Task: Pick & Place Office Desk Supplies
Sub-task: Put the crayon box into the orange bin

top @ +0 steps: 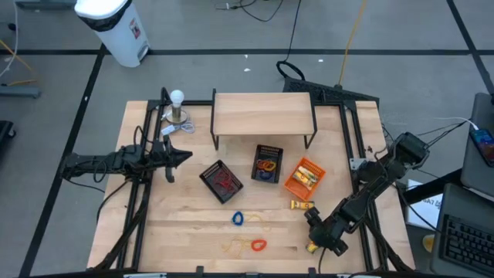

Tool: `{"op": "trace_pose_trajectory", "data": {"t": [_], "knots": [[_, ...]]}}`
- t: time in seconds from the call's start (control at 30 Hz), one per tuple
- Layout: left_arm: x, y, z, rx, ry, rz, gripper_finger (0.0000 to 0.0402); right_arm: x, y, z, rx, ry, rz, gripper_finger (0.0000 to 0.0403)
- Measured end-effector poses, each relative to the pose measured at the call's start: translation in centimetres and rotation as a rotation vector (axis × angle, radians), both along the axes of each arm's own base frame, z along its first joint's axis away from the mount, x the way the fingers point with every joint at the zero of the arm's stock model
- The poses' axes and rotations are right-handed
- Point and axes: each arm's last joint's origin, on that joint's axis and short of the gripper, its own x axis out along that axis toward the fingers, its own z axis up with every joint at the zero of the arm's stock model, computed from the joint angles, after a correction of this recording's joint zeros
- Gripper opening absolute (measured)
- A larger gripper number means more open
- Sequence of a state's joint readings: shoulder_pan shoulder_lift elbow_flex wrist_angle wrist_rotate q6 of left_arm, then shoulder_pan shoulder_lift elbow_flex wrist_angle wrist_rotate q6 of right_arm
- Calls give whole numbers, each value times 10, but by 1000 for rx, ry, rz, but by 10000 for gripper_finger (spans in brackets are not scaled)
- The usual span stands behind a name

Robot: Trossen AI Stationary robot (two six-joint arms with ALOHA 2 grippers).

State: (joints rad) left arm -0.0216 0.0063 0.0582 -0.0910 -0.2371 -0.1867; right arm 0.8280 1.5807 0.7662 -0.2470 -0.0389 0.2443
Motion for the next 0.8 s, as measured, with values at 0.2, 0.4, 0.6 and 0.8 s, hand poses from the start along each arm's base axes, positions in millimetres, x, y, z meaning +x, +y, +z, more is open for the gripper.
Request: {"op": "trace_pose_trajectory", "data": {"t": [0.2,0.4,0.6,0.8], "knots": [[0,0,0,-3,0,0,24,0,-2,3,-3,-12,-79,218],[0,0,0,-3,0,0,24,0,-5,8,44,14,-134,98],[0,0,0,-2,0,0,24,8,-11,38,192,-94,-139,60],[0,0,0,-1,0,0,24,14,-32,95,361,-405,-167,62]]}}
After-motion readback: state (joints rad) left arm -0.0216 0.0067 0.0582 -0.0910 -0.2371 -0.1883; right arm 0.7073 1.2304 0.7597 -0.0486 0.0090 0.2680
